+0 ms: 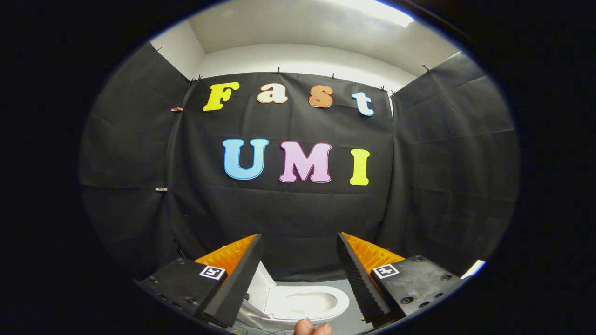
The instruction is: Open the toilet lid.
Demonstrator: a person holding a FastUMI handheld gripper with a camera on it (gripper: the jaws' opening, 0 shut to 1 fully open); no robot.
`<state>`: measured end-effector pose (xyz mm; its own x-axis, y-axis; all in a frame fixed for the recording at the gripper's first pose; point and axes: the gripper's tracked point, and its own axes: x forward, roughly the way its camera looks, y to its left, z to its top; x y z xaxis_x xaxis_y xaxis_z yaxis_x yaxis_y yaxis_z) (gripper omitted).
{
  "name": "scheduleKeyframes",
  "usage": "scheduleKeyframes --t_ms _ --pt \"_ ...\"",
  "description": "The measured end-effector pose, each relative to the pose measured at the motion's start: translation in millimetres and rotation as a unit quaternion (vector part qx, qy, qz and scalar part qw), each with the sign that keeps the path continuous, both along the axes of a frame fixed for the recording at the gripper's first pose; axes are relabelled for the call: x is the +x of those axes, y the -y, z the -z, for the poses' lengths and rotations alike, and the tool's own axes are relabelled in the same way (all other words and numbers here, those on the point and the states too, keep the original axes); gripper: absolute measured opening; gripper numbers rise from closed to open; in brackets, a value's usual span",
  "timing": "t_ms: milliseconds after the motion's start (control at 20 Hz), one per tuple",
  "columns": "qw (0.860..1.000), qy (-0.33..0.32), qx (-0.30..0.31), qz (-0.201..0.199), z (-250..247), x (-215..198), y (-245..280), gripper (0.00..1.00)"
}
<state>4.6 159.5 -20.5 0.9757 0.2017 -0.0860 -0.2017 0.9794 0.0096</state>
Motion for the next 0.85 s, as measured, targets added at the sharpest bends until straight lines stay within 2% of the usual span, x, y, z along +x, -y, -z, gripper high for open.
scheduleKeyframes --t_ms 850 --pt "1.0 0.004 0.004 -0.011 -5.6 -2.6 -10.9 0.99"
